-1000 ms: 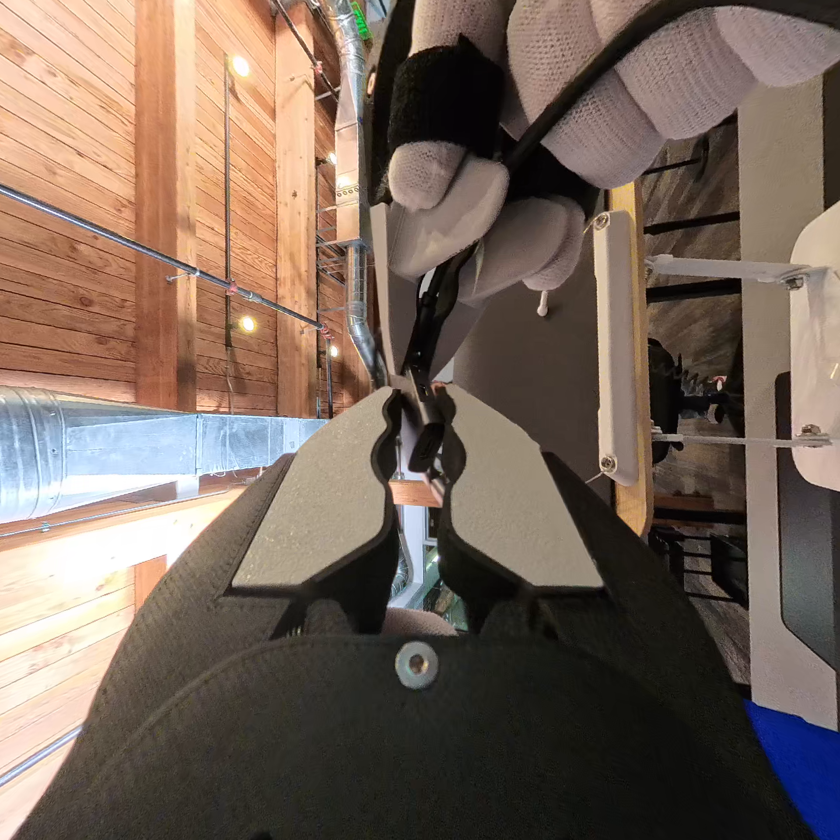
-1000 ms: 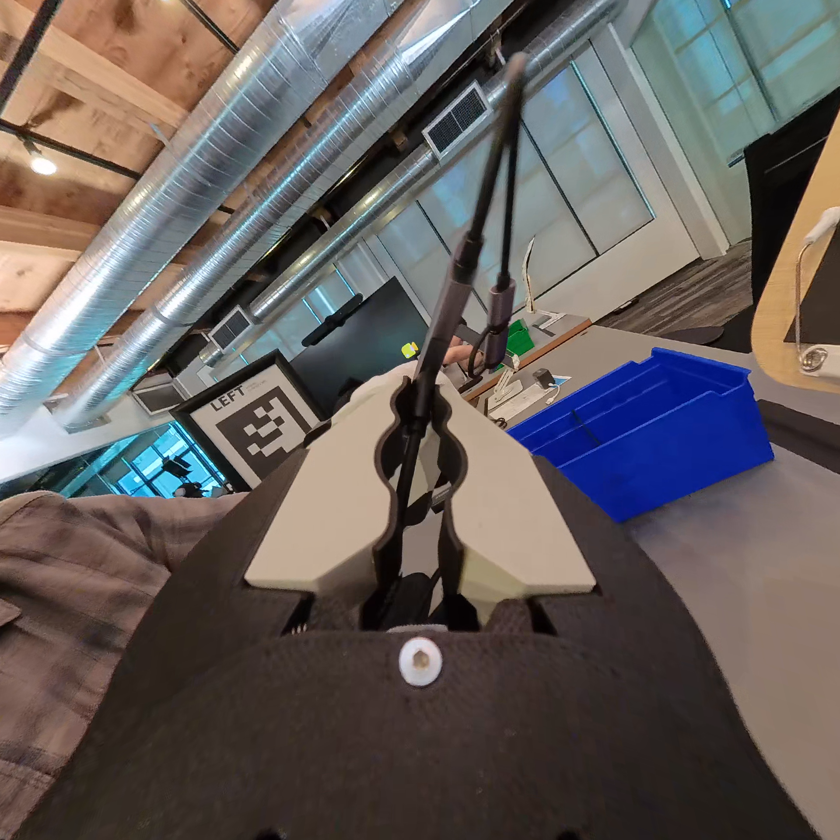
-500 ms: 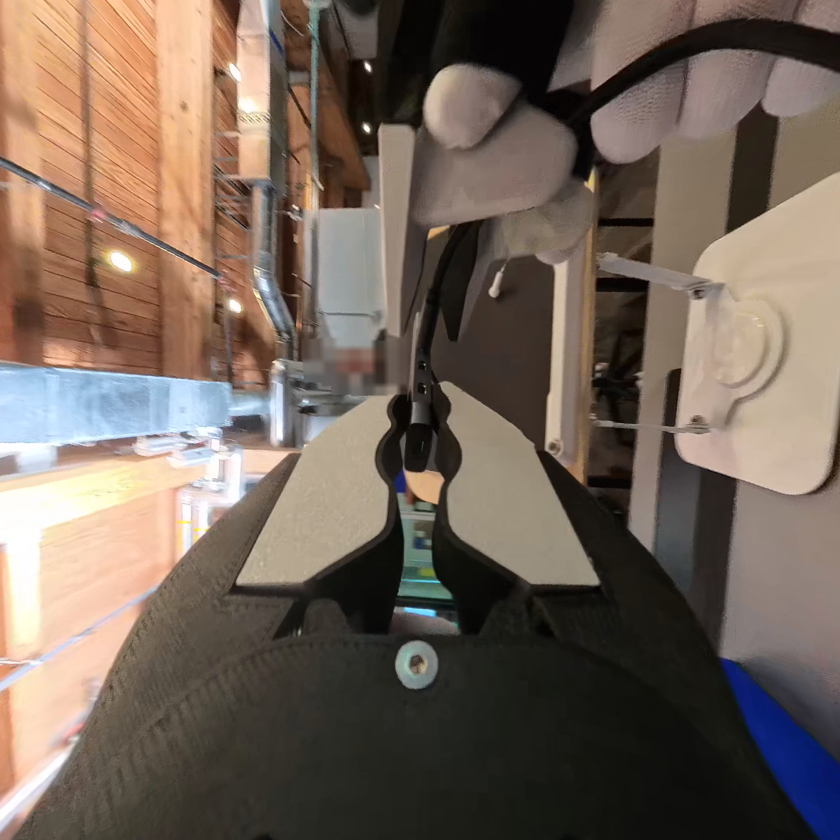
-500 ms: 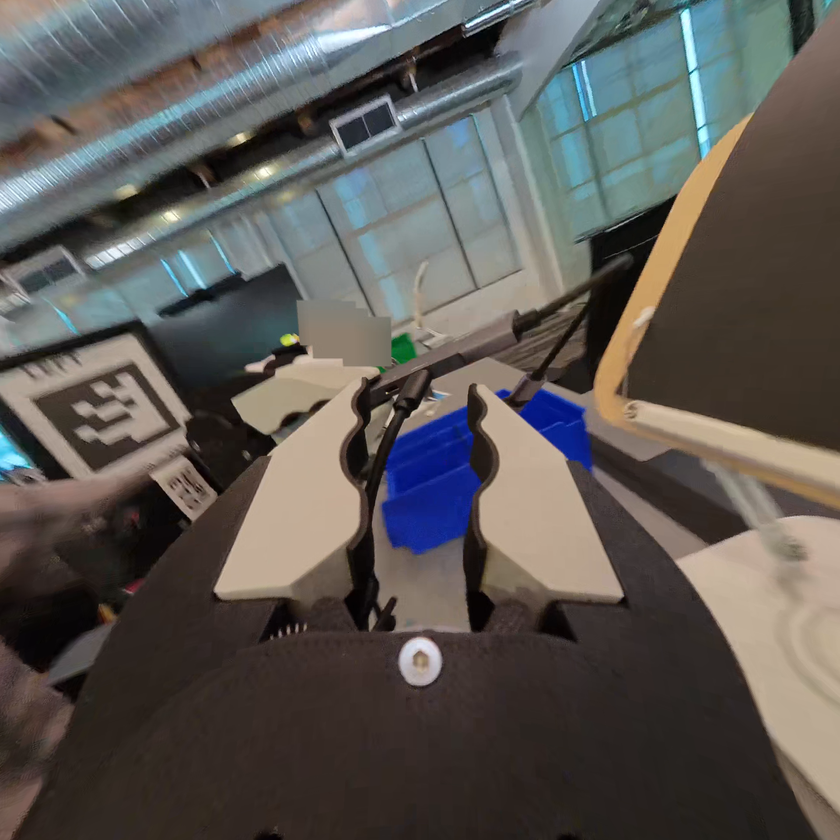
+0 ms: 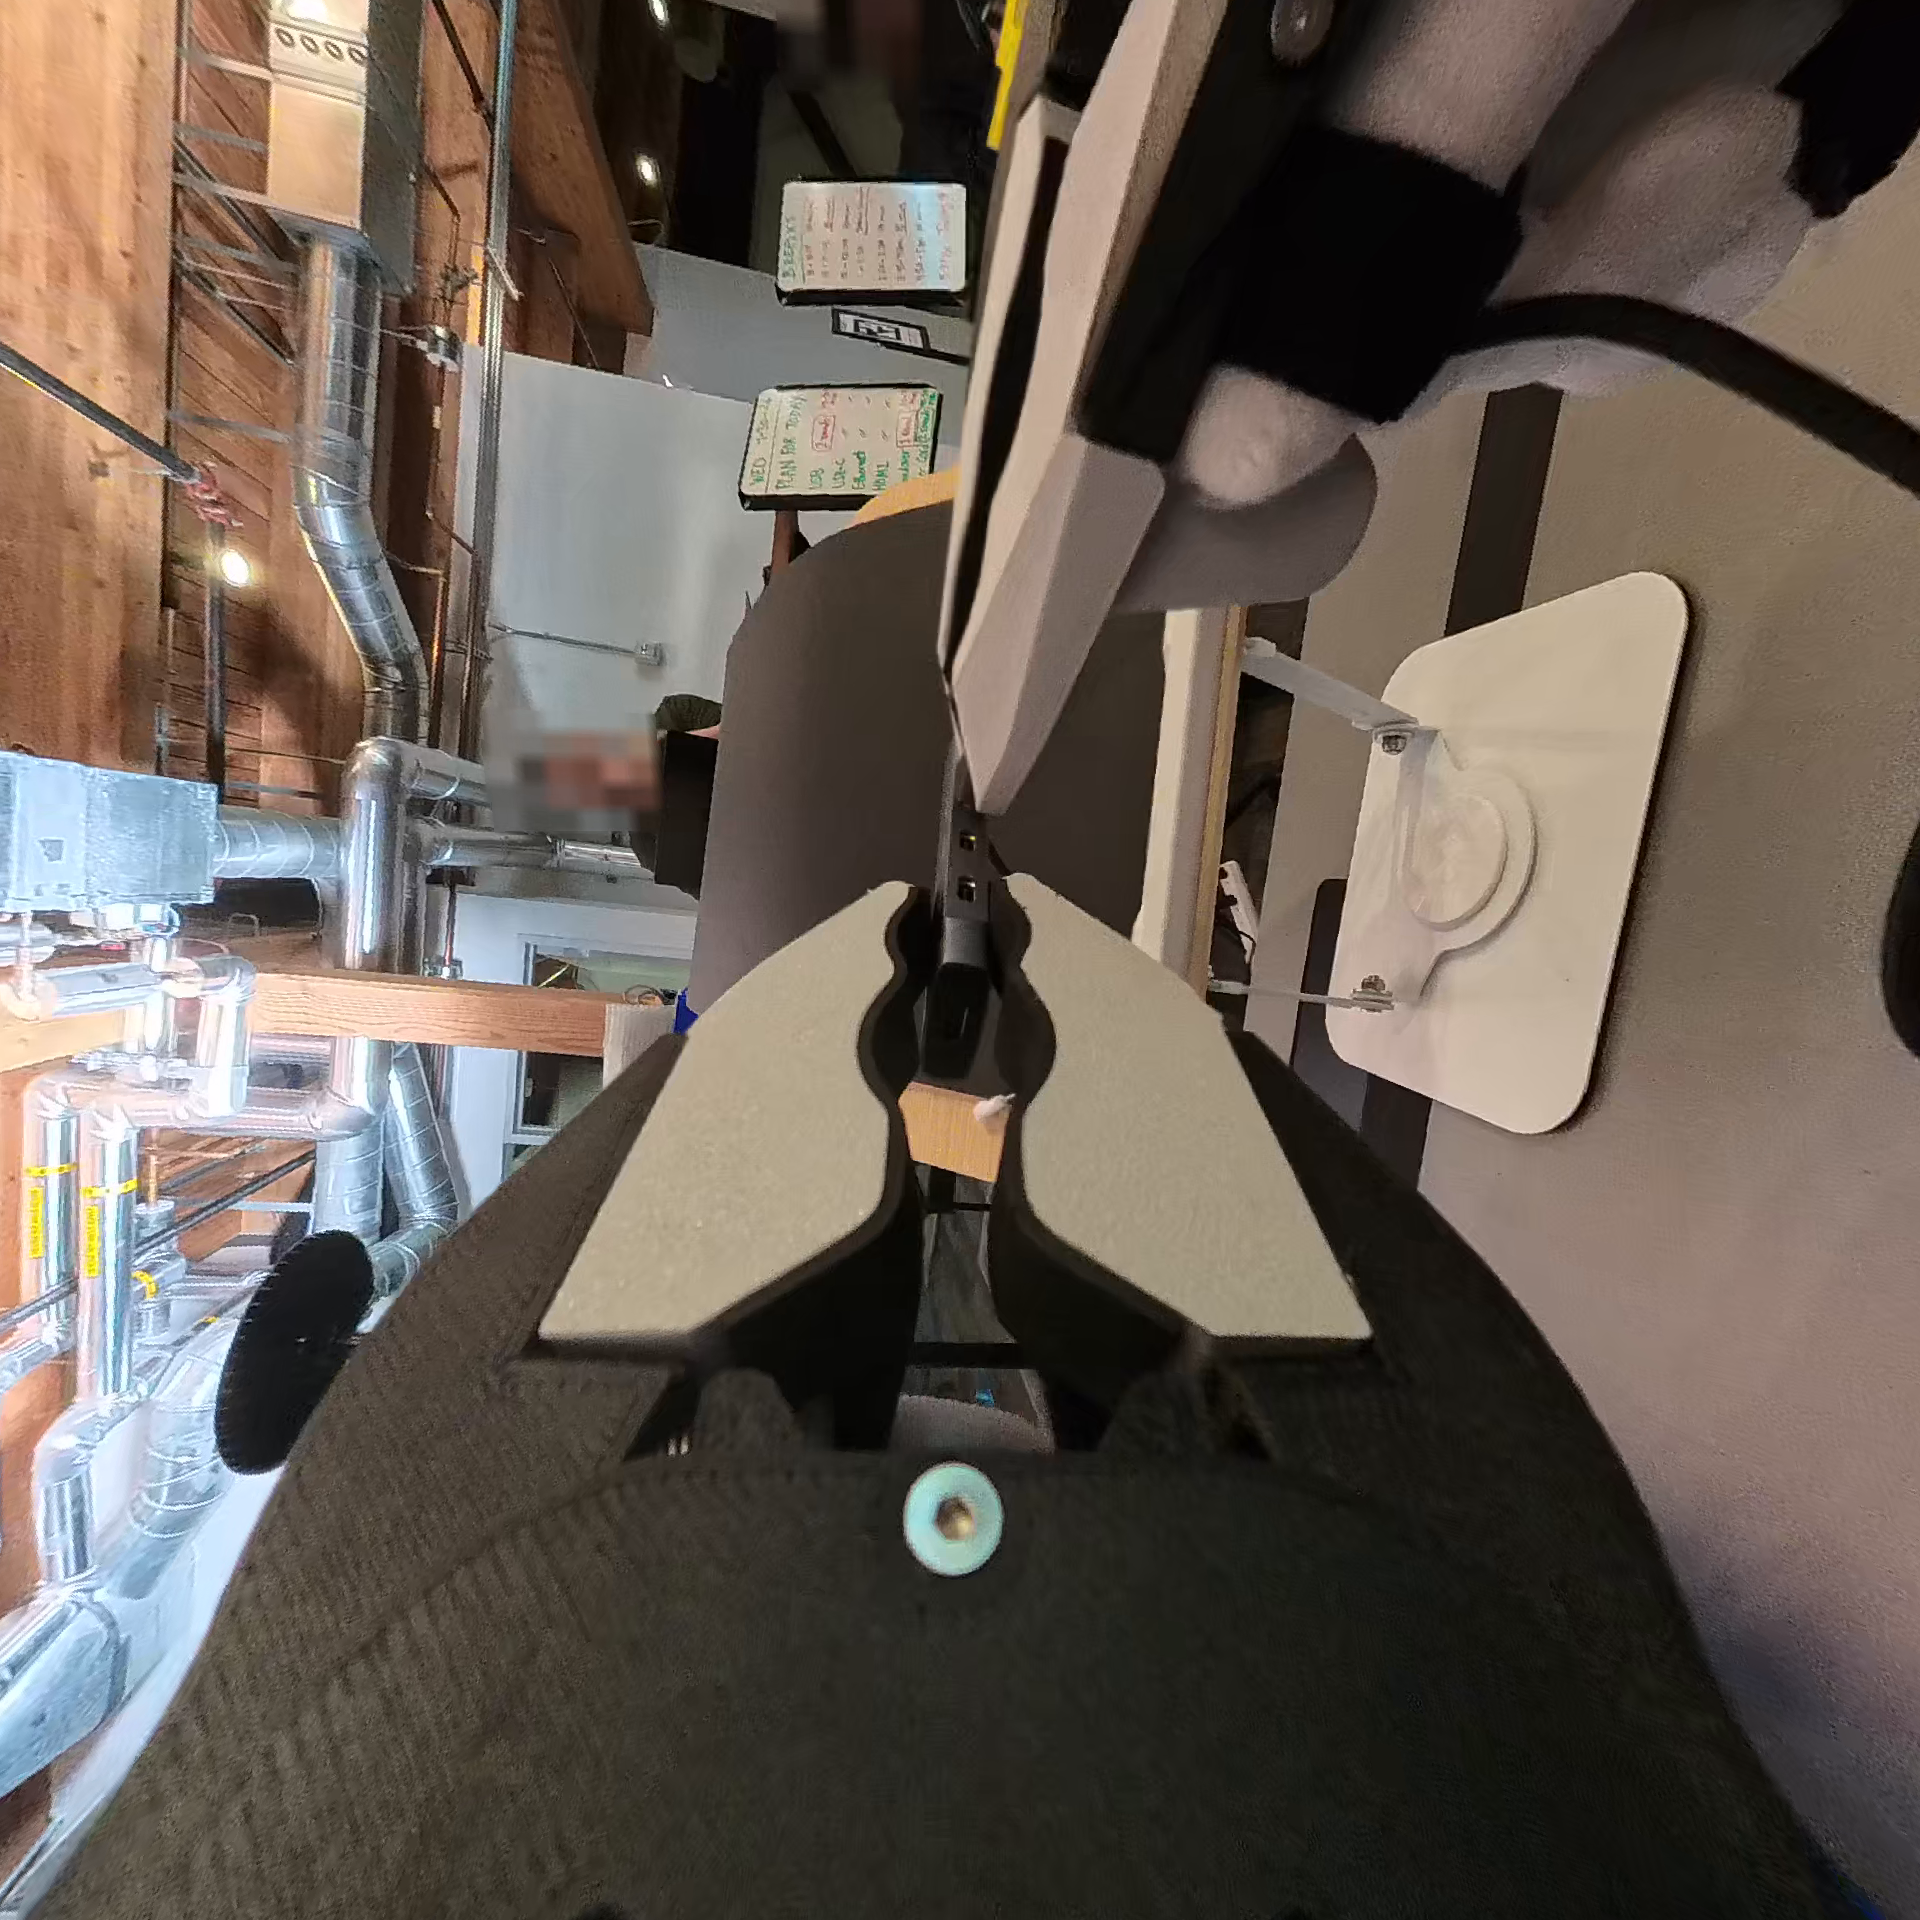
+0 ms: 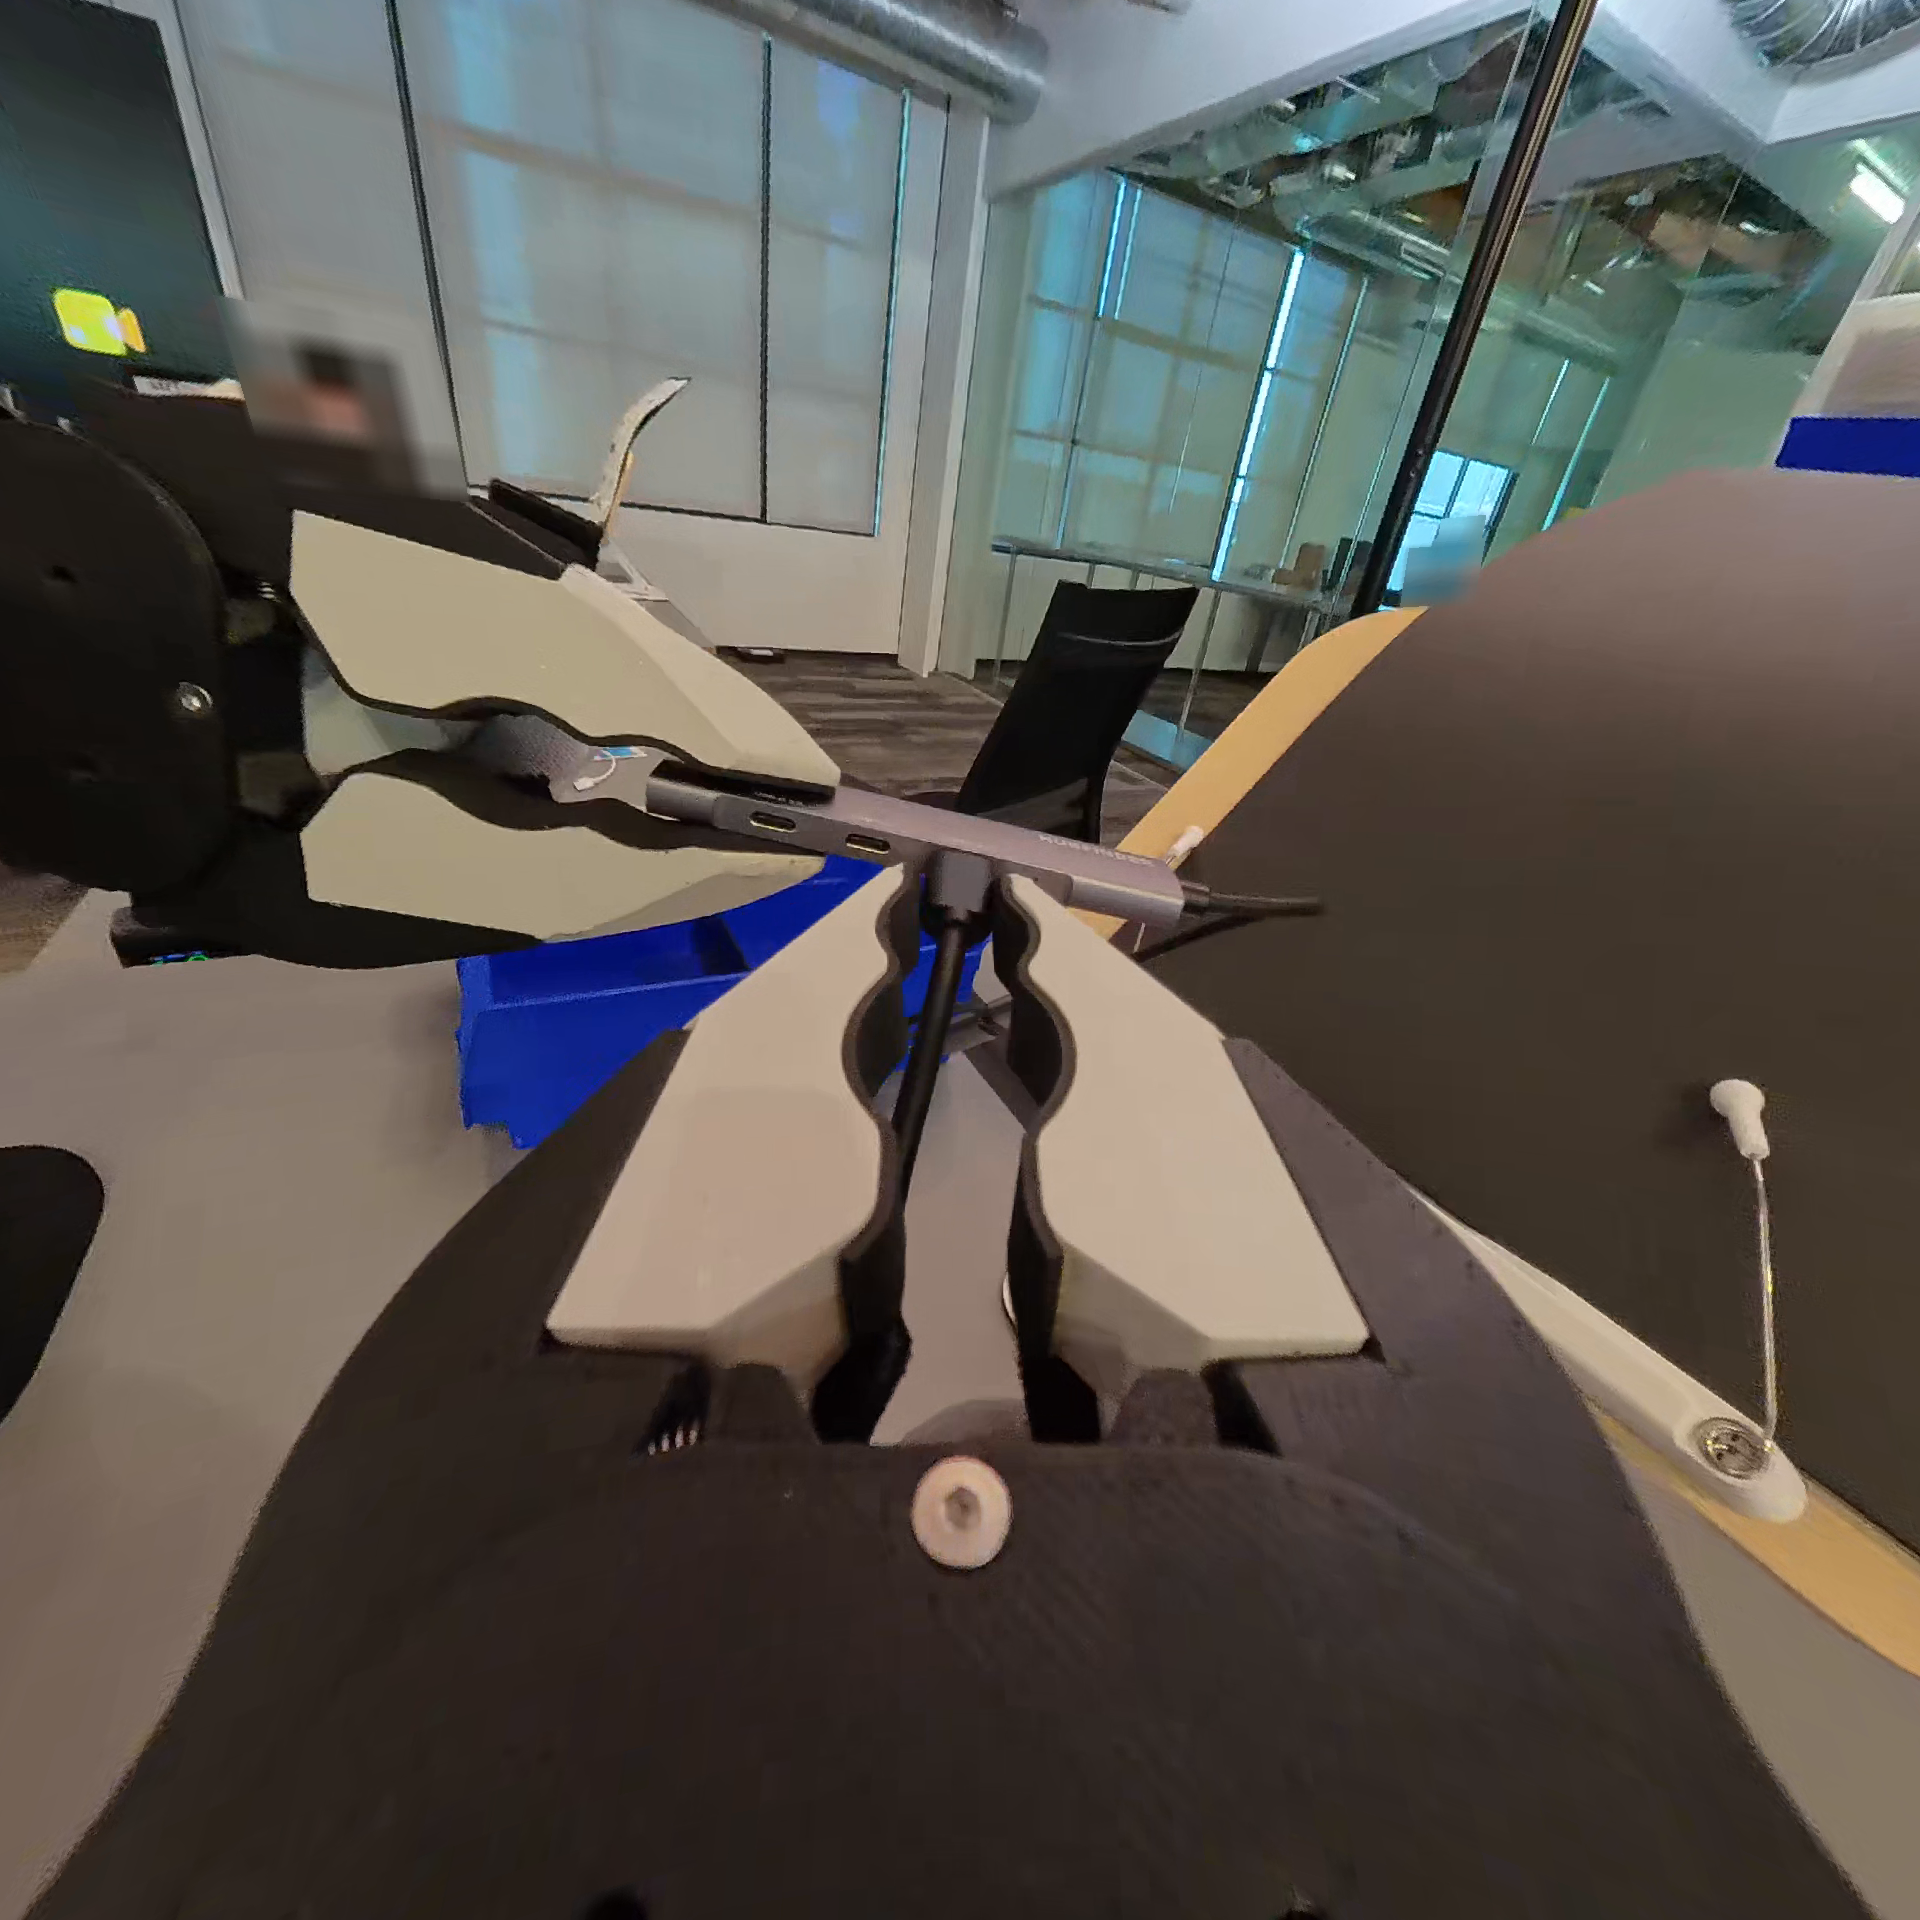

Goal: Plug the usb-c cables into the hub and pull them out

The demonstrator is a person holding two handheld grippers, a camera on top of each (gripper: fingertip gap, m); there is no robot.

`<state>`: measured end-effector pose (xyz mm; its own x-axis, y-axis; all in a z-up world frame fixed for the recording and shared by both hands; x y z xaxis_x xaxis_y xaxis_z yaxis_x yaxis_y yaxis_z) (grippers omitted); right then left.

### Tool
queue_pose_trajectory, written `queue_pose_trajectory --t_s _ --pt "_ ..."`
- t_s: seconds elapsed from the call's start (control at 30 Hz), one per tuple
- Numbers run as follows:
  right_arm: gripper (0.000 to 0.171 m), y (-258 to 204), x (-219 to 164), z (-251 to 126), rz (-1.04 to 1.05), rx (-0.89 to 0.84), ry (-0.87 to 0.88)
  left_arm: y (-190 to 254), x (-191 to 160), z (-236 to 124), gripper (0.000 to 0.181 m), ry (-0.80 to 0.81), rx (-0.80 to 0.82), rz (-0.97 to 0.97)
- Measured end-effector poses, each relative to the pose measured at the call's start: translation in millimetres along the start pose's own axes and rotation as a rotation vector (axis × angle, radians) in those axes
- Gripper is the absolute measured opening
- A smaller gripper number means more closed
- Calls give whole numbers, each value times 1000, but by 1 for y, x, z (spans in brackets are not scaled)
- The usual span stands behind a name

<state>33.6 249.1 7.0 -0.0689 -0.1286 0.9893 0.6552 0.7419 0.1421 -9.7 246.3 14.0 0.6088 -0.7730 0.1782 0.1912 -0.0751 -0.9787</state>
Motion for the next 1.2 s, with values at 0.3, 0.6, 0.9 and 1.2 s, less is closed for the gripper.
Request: queue_pose_trajectory --t_s 0.3,0.6,0.9,1.2 --pt "9 0 1 -1 -3 1 3 -1 3 -1 11 5 -17 -90" --pt "10 -1 1 -5 141 56 -33 -9 -7 1 72 -11 24 25" --pt "10 -22 2 11 95 53 -122 15 -19 21 61 -115 -69 84" --pt "10 -29 8 14 92 36 -132 8 -17 23 14 -77 -9 101"
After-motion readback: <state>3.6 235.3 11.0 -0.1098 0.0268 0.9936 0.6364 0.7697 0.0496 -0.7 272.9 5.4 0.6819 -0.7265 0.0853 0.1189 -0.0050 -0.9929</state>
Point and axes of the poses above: each gripper's, where its closed fingertips meet, z out along the fingers, x out of its top, y = z × x across the jaws, the point moved 2 cm from there along -z, back along the fingers, and after that the axes turned 11 degrees about x, right-handed, at the moved point
